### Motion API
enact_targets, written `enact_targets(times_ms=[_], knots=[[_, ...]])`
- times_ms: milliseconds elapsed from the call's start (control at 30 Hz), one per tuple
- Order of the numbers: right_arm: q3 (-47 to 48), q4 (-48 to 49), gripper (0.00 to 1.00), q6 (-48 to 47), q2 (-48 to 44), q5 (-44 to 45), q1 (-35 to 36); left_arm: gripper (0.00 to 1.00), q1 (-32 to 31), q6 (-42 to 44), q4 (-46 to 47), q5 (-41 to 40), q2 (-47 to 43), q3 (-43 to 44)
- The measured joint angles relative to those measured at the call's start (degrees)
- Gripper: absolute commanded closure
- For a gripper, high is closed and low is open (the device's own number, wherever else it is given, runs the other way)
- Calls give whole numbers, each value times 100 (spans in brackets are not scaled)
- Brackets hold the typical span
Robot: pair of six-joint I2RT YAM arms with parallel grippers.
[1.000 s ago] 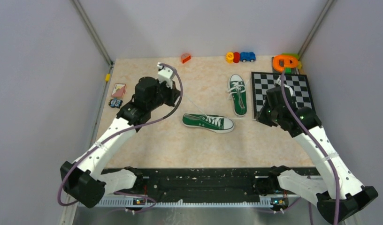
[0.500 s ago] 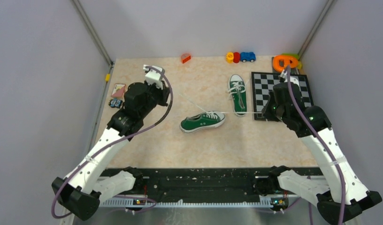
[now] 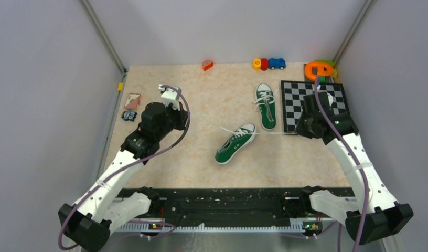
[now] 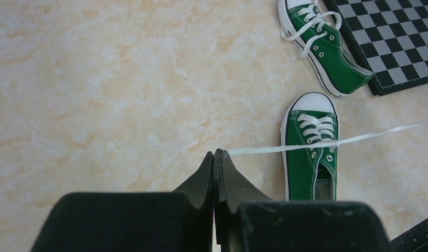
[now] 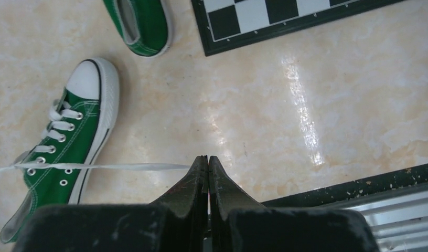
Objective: Tie the shoes
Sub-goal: Adjust the shoelace on the shoe.
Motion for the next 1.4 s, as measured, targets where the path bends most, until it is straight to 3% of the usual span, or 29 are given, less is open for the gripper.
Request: enact_targets(times_ms=[200, 400, 600, 867, 900, 1000, 1067, 1133, 1200, 1233, 1400], knots=[[-1016, 142, 100, 37, -9, -367, -614, 100, 289, -221, 195, 317, 608, -319], [-1886, 94, 100, 251, -162, -531, -647, 100, 542, -310, 896, 562, 1991, -356], [-2151, -68, 100, 581, -236, -505, -789, 100, 940, -479, 1231, 660, 3449, 149], [-2186, 35, 100, 846, -203, -634, -804, 100, 1620, -323, 1233, 1740, 4037, 776], [-2199, 33, 96, 828, -205, -640, -804, 100, 1628, -302, 1357, 2011, 4037, 758], [-2223, 140, 69, 564, -247, -885, -817, 100, 1580, -227, 2083, 2686, 3939, 365], [-2221, 304, 59, 308, -304, -1150, -822, 93, 1504, -98, 2238, 2962, 3810, 72], [-2208, 494, 55, 133, -310, -1401, -800, 84, 1351, 103, 2153, 3163, 3746, -17], [-2166, 745, 55, 17, -247, -1558, -682, 74, 1228, 221, 2009, 3202, 3733, -2], [-2120, 879, 55, -2, -175, -1615, -588, 64, 1167, 254, 1917, 3189, 3733, 7], [-2063, 1873, 57, 164, 310, -1860, -24, 52, 1134, 120, 1596, 3084, 3700, 7]])
